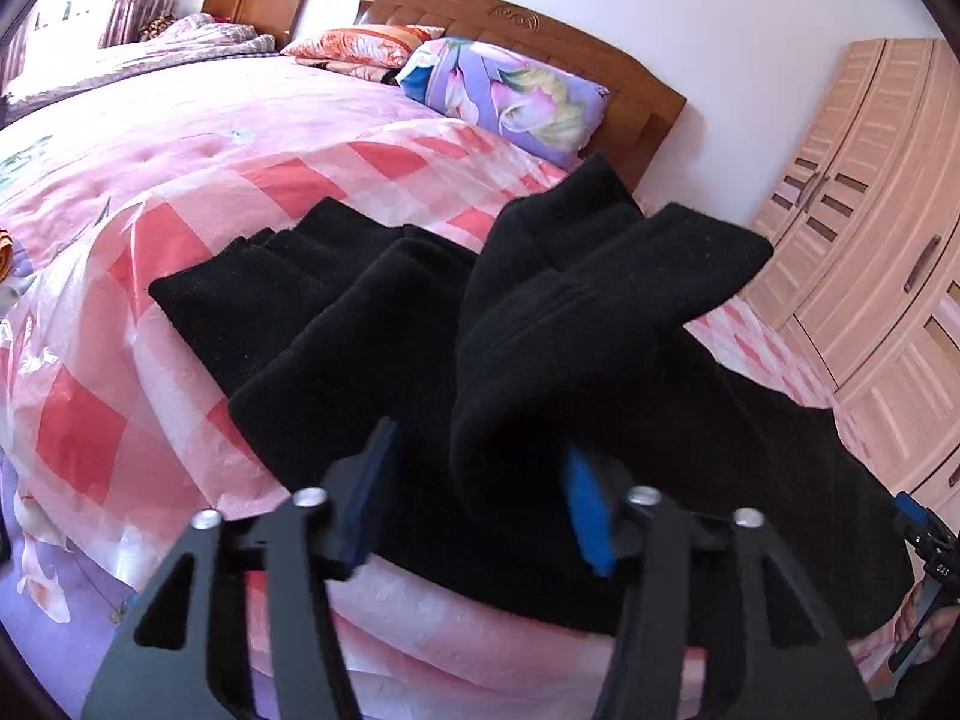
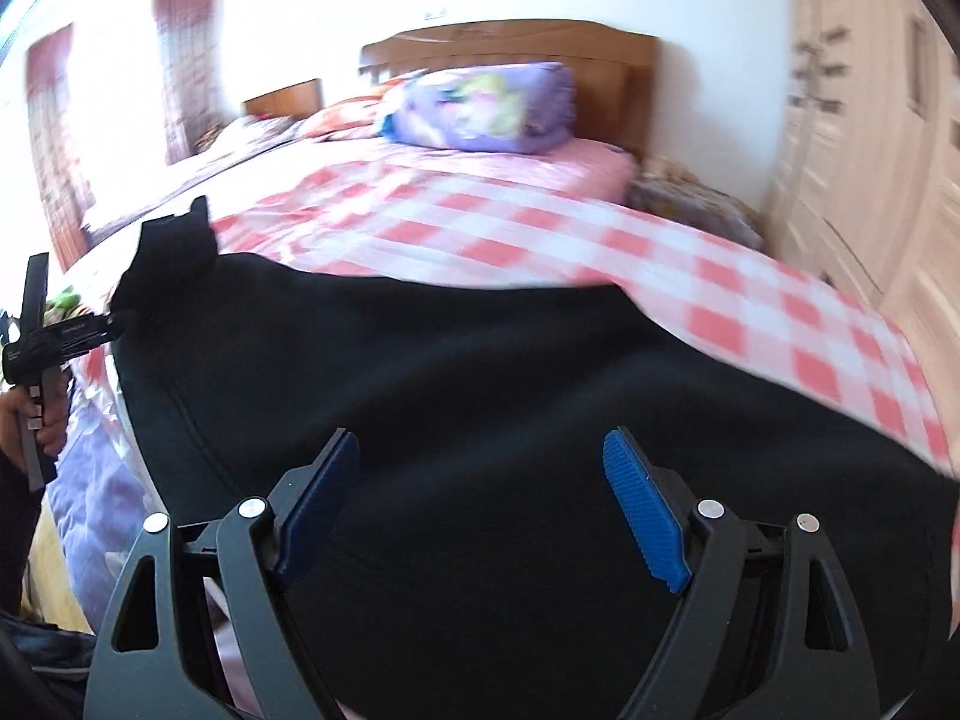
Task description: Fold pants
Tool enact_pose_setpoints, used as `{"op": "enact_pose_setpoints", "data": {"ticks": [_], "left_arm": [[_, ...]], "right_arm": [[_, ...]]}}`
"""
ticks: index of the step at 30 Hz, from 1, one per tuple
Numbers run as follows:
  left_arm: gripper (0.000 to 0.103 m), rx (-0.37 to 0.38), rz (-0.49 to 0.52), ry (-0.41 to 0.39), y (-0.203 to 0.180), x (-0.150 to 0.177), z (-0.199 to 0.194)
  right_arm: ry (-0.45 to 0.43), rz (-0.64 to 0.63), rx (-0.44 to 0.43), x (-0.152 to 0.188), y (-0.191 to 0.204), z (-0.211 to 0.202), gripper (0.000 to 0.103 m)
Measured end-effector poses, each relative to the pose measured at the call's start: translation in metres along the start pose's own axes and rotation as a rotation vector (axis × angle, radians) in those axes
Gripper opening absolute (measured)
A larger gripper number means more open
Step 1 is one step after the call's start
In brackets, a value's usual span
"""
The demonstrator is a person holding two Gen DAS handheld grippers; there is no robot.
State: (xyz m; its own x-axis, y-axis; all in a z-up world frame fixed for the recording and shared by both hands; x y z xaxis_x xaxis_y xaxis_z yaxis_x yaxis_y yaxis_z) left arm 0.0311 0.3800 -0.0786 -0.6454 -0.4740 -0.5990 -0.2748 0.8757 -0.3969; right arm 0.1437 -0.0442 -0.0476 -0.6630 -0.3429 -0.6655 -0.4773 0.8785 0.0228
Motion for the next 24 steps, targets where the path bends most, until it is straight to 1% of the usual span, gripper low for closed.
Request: {"op": "enact_pose_setpoints", "data": {"ticks": [1, 2, 4, 6, 8, 9, 11, 12, 14, 15, 16, 17, 18, 19, 21, 23, 24], "left_arm": [[0.083, -0.006, -0.001, -0.018, -0.003, -0.001, -0.003], [0.083, -0.018, 0.005, -0.028, -0.006, -0.002, -0.003], [0.083, -0.096, 0.038, -0.043, -0.013, -0.003, -0.004], [0.084, -0.17, 0.129, -0.059, -0.024, -0.004, -0.004], [0.088, -0.275, 0.251, -0.066, -0.04, -0.008, 0.0], [0.088, -0.333, 0.328, -0.076, -0.05, -0.011, 0.004], [0.088, -0.384, 0.421, -0.091, -0.063, -0.013, 0.007], [0.088, -0.397, 0.469, -0.103, -0.072, -0.013, 0.009], [0.088, -0.401, 0.523, -0.126, -0.083, -0.012, 0.01], [0.083, -0.397, 0.532, -0.132, -0.086, -0.011, 0.011], [0.058, -0.369, 0.52, -0.128, -0.086, -0.012, 0.012], [0.039, -0.316, 0.476, -0.103, -0.082, -0.014, 0.015], [0.017, -0.261, 0.396, -0.068, -0.073, -0.018, 0.018], [0.017, -0.202, 0.264, -0.061, -0.058, -0.02, 0.015], [0.012, -0.041, 0.029, -0.072, -0.025, -0.023, 0.005], [0.011, 0.186, -0.283, -0.077, 0.02, -0.018, -0.002], [0.01, 0.308, -0.437, -0.065, 0.042, -0.01, 0.0]], "right_arm": [[0.013, -0.018, -0.023, -0.014, 0.012, 0.013, 0.082], [0.022, -0.027, -0.037, -0.022, 0.02, 0.021, 0.082], [0.036, -0.046, -0.069, -0.036, 0.039, 0.037, 0.082], [0.044, -0.065, -0.104, -0.049, 0.063, 0.053, 0.082], [0.048, -0.082, -0.15, -0.056, 0.084, 0.066, 0.082], [0.05, -0.084, -0.166, -0.058, 0.093, 0.071, 0.082], [0.061, -0.083, -0.193, -0.058, 0.11, 0.082, 0.082], [0.068, -0.081, -0.199, -0.056, 0.115, 0.087, 0.082], [0.089, -0.083, -0.195, -0.048, 0.122, 0.095, 0.082], [0.096, -0.085, -0.189, -0.046, 0.123, 0.098, 0.082], [0.103, -0.083, -0.185, -0.045, 0.122, 0.1, 0.082], [0.107, -0.072, -0.191, -0.044, 0.119, 0.1, 0.082], [0.106, -0.061, -0.199, -0.044, 0.117, 0.1, 0.082], [0.106, -0.051, -0.203, -0.044, 0.114, 0.101, 0.082], [0.12, -0.027, -0.221, -0.044, 0.11, 0.104, 0.082], [0.132, -0.005, -0.237, -0.044, 0.107, 0.107, 0.082], [0.134, 0.002, -0.243, -0.044, 0.106, 0.108, 0.082]]}}
Point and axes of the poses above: each gripper's, at about its wrist camera, not at the fingertips, and z roughly the way its jaws point, y to its left, x to its underside, the point moved 3 cm from there along z, roughly the way its jaws point, and after that the axes turned 7 degrees about y, right-handed, at the moved point
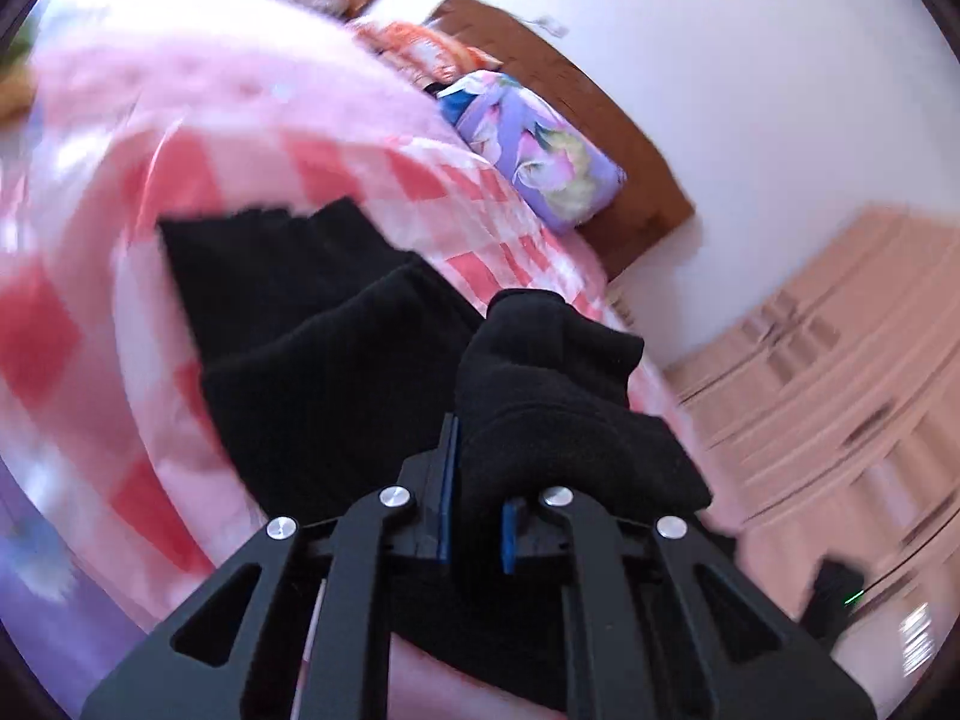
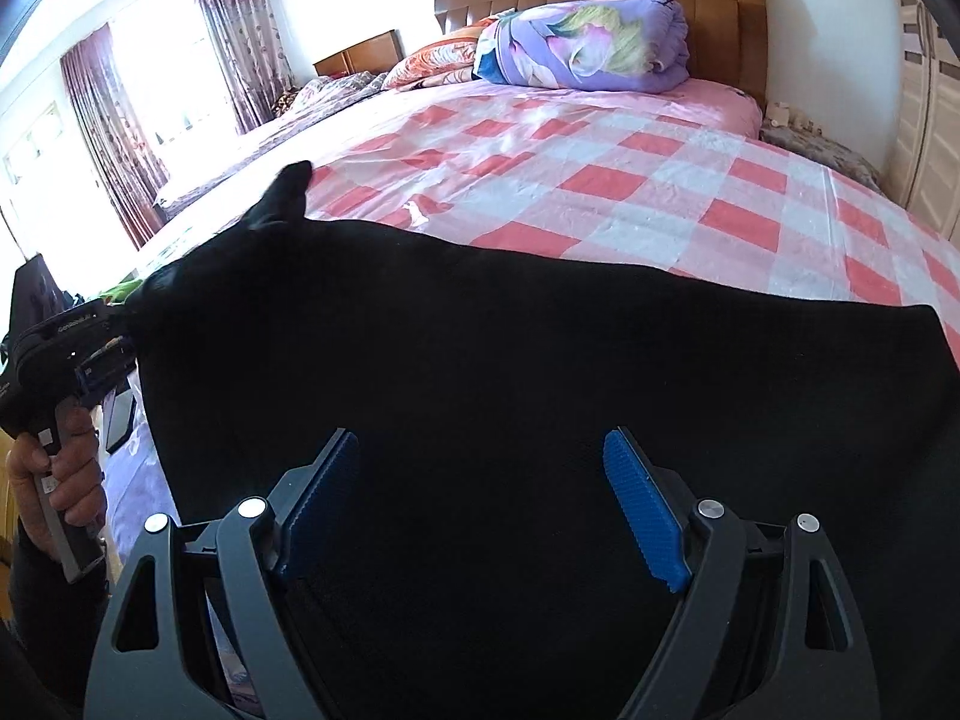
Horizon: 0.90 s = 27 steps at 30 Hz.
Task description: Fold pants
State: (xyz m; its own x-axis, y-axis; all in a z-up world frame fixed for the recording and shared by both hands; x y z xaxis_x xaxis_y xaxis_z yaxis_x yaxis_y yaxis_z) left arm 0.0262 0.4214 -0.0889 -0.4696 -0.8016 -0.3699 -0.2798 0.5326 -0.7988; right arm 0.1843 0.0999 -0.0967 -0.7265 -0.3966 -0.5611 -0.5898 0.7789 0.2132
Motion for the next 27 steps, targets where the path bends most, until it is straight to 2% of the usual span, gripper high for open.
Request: {"op": "enact_pose_setpoints", "data": {"ticks": [1, 3, 10, 14, 17, 18, 19, 21, 23, 25, 26, 27], "left_arm": [[0.01, 0.072, -0.115, 0.016, 0.018, 0.0, -0.001], [0.01, 0.145, -0.23, 0.054, 0.041, 0.002, 0.002], [0.01, 0.287, -0.449, 0.074, 0.069, 0.013, 0.004], [0.012, 0.274, -0.447, 0.066, 0.068, 0.013, 0.003], [0.022, 0.295, -0.469, 0.06, 0.068, 0.015, 0.0], [0.032, 0.29, -0.454, 0.053, 0.065, 0.013, -0.003], [0.051, 0.271, -0.428, 0.043, 0.061, 0.012, -0.007], [0.072, 0.209, -0.361, 0.002, 0.05, 0.005, -0.018], [0.075, 0.187, -0.304, -0.016, 0.042, -0.008, -0.022], [0.074, 0.172, -0.312, -0.05, 0.045, -0.022, -0.023], [0.072, 0.168, -0.329, -0.064, 0.05, -0.029, -0.023], [0.065, 0.174, -0.333, -0.062, 0.052, -0.034, -0.022]], "right_arm": [[0.001, 0.004, -0.004, 0.0, 0.0, 0.0, 0.082], [0.001, 0.003, -0.004, 0.0, 0.0, 0.001, 0.082], [-0.001, -0.006, 0.004, 0.001, 0.002, 0.0, 0.082], [-0.002, -0.001, -0.001, 0.0, 0.001, 0.001, 0.082], [-0.003, 0.002, -0.004, 0.0, 0.001, 0.002, 0.082], [-0.003, 0.001, -0.003, 0.0, 0.001, 0.002, 0.082], [-0.003, 0.002, -0.004, 0.0, 0.001, 0.002, 0.082], [-0.003, 0.003, -0.006, 0.0, 0.001, 0.002, 0.082], [-0.004, 0.002, -0.005, 0.0, 0.002, 0.002, 0.082], [-0.003, 0.001, -0.003, 0.0, 0.001, 0.002, 0.082], [-0.003, 0.001, -0.003, 0.0, 0.001, 0.002, 0.082], [-0.004, 0.002, -0.003, 0.0, 0.001, 0.002, 0.082]]}}
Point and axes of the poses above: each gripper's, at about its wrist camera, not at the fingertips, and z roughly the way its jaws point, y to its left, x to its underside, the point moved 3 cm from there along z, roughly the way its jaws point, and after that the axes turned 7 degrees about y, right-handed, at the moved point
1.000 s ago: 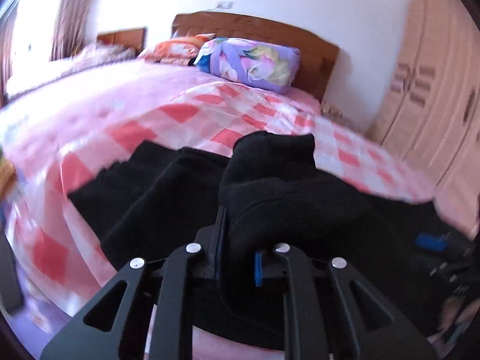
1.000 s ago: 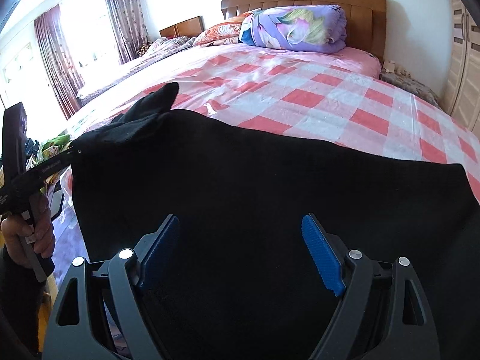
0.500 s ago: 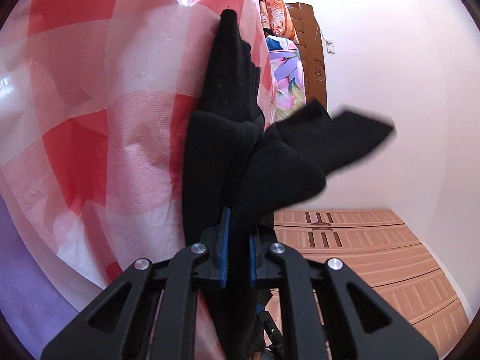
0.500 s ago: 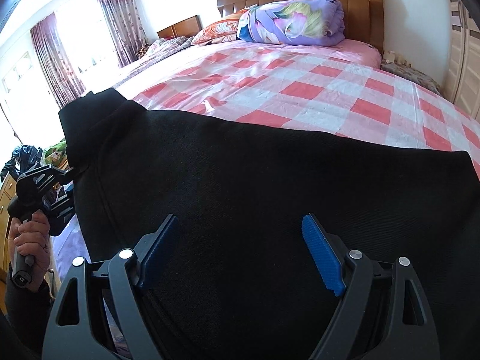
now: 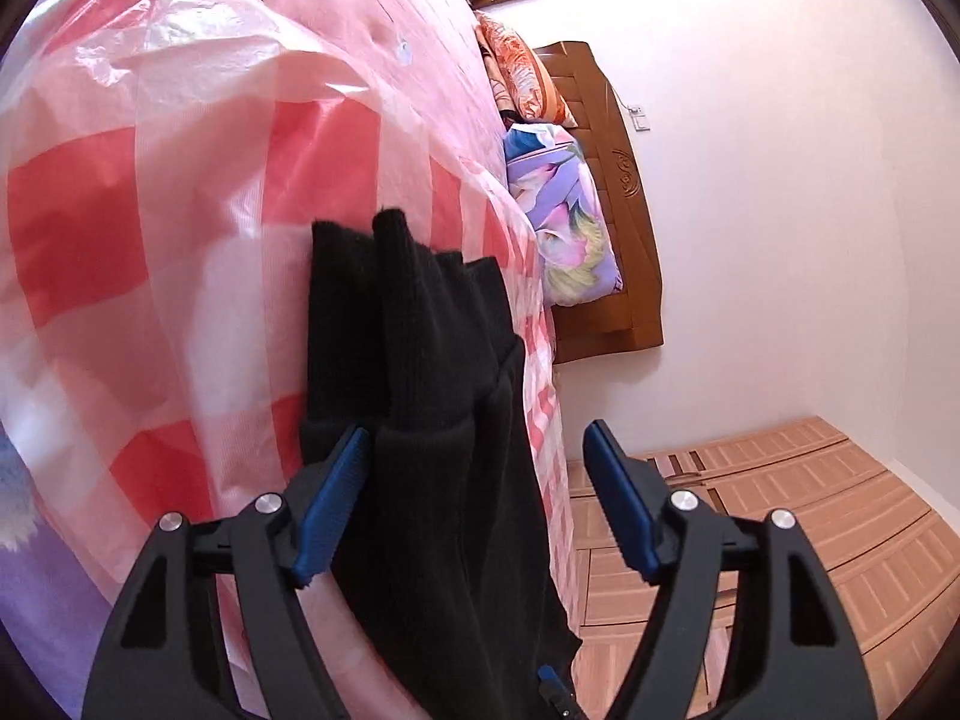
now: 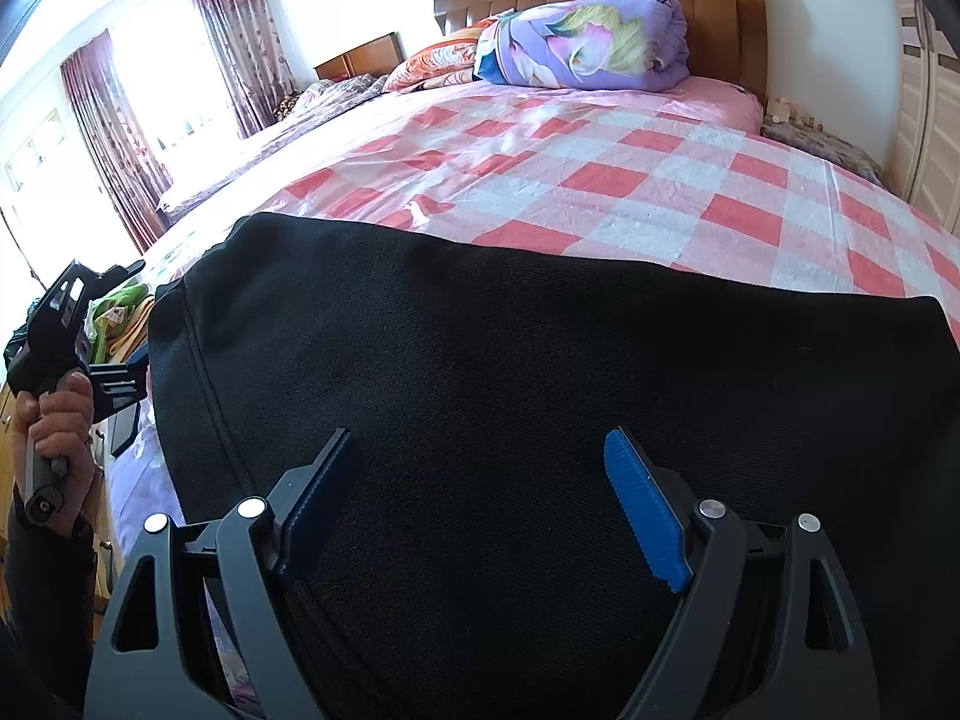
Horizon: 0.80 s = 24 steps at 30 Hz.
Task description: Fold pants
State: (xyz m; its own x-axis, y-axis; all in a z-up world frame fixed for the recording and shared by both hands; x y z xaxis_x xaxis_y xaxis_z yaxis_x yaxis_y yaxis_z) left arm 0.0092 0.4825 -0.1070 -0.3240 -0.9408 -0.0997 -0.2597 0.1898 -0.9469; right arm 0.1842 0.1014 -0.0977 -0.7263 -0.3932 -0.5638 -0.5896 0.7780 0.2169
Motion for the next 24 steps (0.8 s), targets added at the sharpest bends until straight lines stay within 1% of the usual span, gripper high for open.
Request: {"op": "enact_pose_setpoints", "data": {"ticks": [1, 2, 3, 6, 7, 8, 9, 11, 12, 13, 14, 15, 17, 18, 19, 20, 21, 22, 24], "left_arm": [[0.039, -0.008, 0.016, -0.006, -0.001, -0.001, 0.0], [0.028, -0.05, 0.055, -0.003, -0.004, -0.001, 0.001], [0.022, -0.081, 0.082, 0.001, -0.006, -0.001, 0.003], [0.021, -0.167, 0.111, 0.004, 0.004, 0.008, 0.0], [0.021, -0.169, 0.111, 0.002, 0.014, 0.013, -0.01], [0.021, -0.17, 0.113, -0.001, 0.019, 0.011, -0.015], [0.021, -0.173, 0.122, -0.004, 0.018, 0.012, -0.019], [0.022, -0.17, 0.162, -0.012, 0.008, 0.013, -0.023], [0.03, -0.173, 0.178, -0.021, 0.003, 0.013, -0.026], [0.05, -0.19, 0.199, -0.038, -0.003, 0.016, -0.029], [0.058, -0.207, 0.217, -0.055, -0.007, 0.016, -0.03], [0.062, -0.226, 0.25, -0.075, -0.016, 0.019, -0.035], [0.065, -0.254, 0.377, -0.084, -0.042, 0.041, -0.039], [0.066, -0.273, 0.444, -0.079, -0.053, 0.053, -0.034], [0.066, -0.299, 0.541, -0.064, -0.07, 0.069, -0.02], [0.066, -0.322, 0.613, -0.042, -0.078, 0.084, -0.01], [0.066, -0.347, 0.679, -0.015, -0.083, 0.1, 0.001], [0.066, -0.376, 0.745, 0.017, -0.087, 0.117, 0.017], [0.066, -0.415, 0.822, 0.076, -0.085, 0.143, 0.04]], "right_arm": [[0.0, 0.0, 0.0, 0.0, 0.0, 0.0, 0.082], [0.0, 0.002, -0.002, 0.0, 0.0, 0.0, 0.082], [0.0, 0.001, -0.002, 0.0, 0.0, 0.0, 0.082], [-0.008, 0.0, -0.008, 0.0, 0.001, -0.002, 0.082], [-0.015, -0.002, -0.003, 0.001, 0.003, -0.004, 0.082], [-0.02, -0.005, 0.009, 0.002, 0.005, -0.007, 0.082], [-0.029, -0.028, 0.015, 0.003, 0.012, -0.012, 0.082], [-0.036, -0.1, -0.009, 0.009, 0.03, -0.021, 0.082], [-0.032, -0.138, -0.022, 0.013, 0.041, -0.025, 0.082], [-0.026, -0.167, -0.037, 0.016, 0.049, -0.027, 0.082], [-0.016, -0.206, -0.067, 0.023, 0.061, -0.03, 0.082], [-0.009, -0.233, -0.088, 0.029, 0.069, -0.032, 0.082], [0.019, -0.264, -0.1, 0.041, 0.081, -0.028, 0.082], [0.04, -0.264, -0.1, 0.045, 0.082, -0.023, 0.082], [0.087, -0.256, -0.093, 0.051, 0.083, -0.014, 0.083], [0.103, -0.253, -0.086, 0.056, 0.083, -0.01, 0.083], [0.079, -0.274, -0.075, 0.06, 0.086, -0.013, 0.083], [0.086, -0.294, -0.063, 0.064, 0.089, -0.015, 0.083], [0.099, -0.309, -0.058, 0.067, 0.088, -0.021, 0.082]]}}
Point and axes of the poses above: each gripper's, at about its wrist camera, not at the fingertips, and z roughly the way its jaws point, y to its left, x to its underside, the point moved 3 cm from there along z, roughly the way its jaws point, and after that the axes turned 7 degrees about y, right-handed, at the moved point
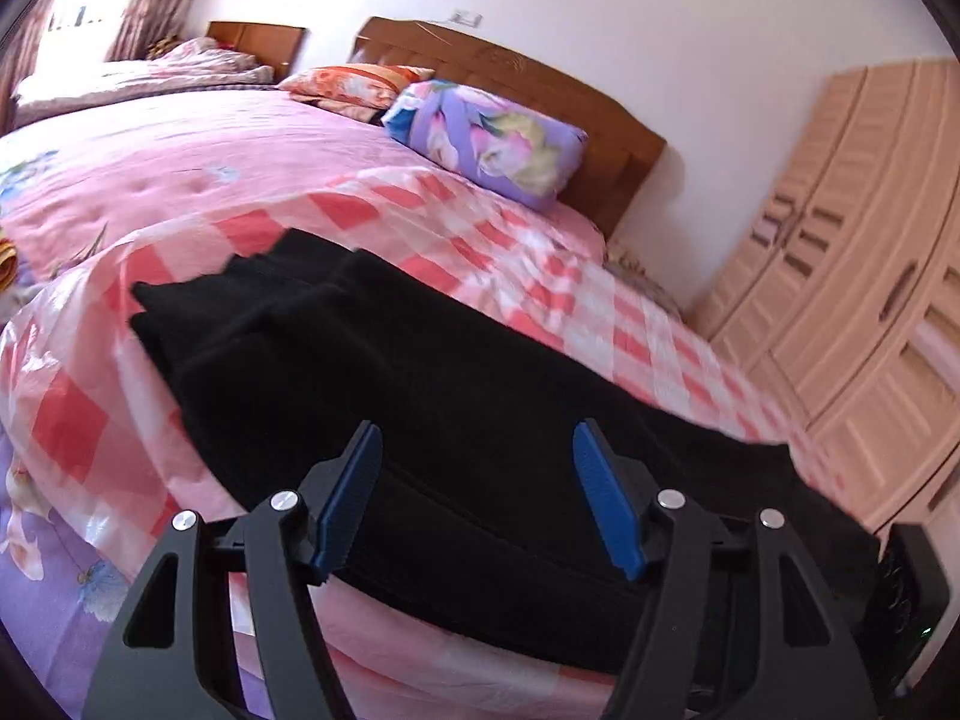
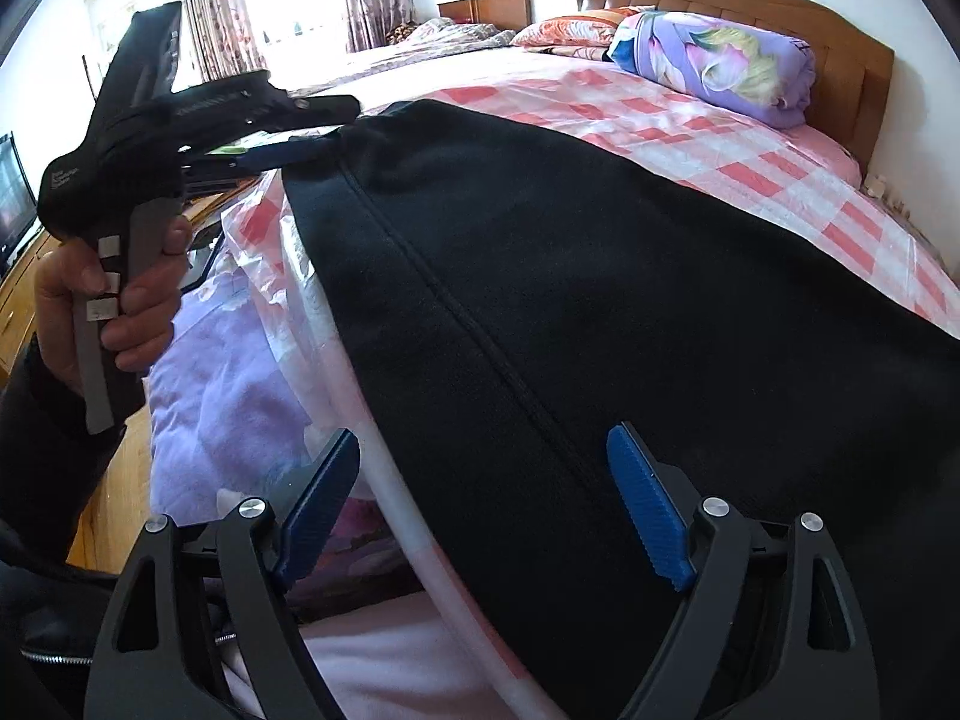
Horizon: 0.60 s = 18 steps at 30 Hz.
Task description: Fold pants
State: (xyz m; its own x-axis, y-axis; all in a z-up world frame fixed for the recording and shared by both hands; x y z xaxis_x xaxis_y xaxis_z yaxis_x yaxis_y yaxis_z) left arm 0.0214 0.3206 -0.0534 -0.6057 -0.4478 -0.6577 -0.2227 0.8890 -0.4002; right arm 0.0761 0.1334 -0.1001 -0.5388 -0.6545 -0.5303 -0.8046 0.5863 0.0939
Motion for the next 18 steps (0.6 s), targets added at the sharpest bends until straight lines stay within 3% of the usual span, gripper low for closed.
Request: {"op": "enact_pose_setpoints", "data": {"ticks": [3, 4, 6, 8, 9, 10, 12, 14, 17, 18], "left_arm": [[0.068, -0.032, 0.062, 0.07, -0.013, 0.012, 0.03], [0.069, -0.073, 0.095, 0.093, -0.014, 0.017, 0.04], [0.073, -0.127, 0.153, 0.093, -0.012, 0.017, 0.054], [0.077, -0.183, 0.222, 0.111, -0.018, 0.013, 0.063], [0.078, -0.225, 0.256, 0.121, -0.02, 0.015, 0.064], [0.078, -0.257, 0.274, 0.124, -0.023, 0.015, 0.065], [0.076, -0.312, 0.294, 0.123, -0.037, 0.011, 0.06], [0.076, -0.238, 0.327, 0.082, -0.066, -0.001, 0.046], [0.079, -0.13, 0.46, 0.03, -0.136, -0.018, 0.037], [0.086, -0.085, 0.512, 0.049, -0.161, -0.021, 0.043]], "right_arm": [[-0.049, 0.068, -0.025, 0.012, -0.015, -0.034, 0.082], [-0.067, 0.102, -0.009, 0.019, -0.025, -0.043, 0.083], [-0.067, 0.204, 0.091, 0.04, -0.056, -0.058, 0.084], [-0.008, 0.28, 0.187, 0.066, -0.082, -0.058, 0.085], [0.018, 0.311, 0.191, 0.08, -0.091, -0.057, 0.086], [-0.029, 0.302, 0.143, 0.093, -0.091, -0.069, 0.086], [-0.012, 0.315, 0.155, 0.104, -0.091, -0.085, 0.086], [-0.017, 0.336, 0.208, 0.111, -0.099, -0.102, 0.087], [-0.08, 0.438, 0.308, 0.121, -0.138, -0.134, 0.089], [-0.083, 0.487, 0.344, 0.125, -0.154, -0.141, 0.089]]}}
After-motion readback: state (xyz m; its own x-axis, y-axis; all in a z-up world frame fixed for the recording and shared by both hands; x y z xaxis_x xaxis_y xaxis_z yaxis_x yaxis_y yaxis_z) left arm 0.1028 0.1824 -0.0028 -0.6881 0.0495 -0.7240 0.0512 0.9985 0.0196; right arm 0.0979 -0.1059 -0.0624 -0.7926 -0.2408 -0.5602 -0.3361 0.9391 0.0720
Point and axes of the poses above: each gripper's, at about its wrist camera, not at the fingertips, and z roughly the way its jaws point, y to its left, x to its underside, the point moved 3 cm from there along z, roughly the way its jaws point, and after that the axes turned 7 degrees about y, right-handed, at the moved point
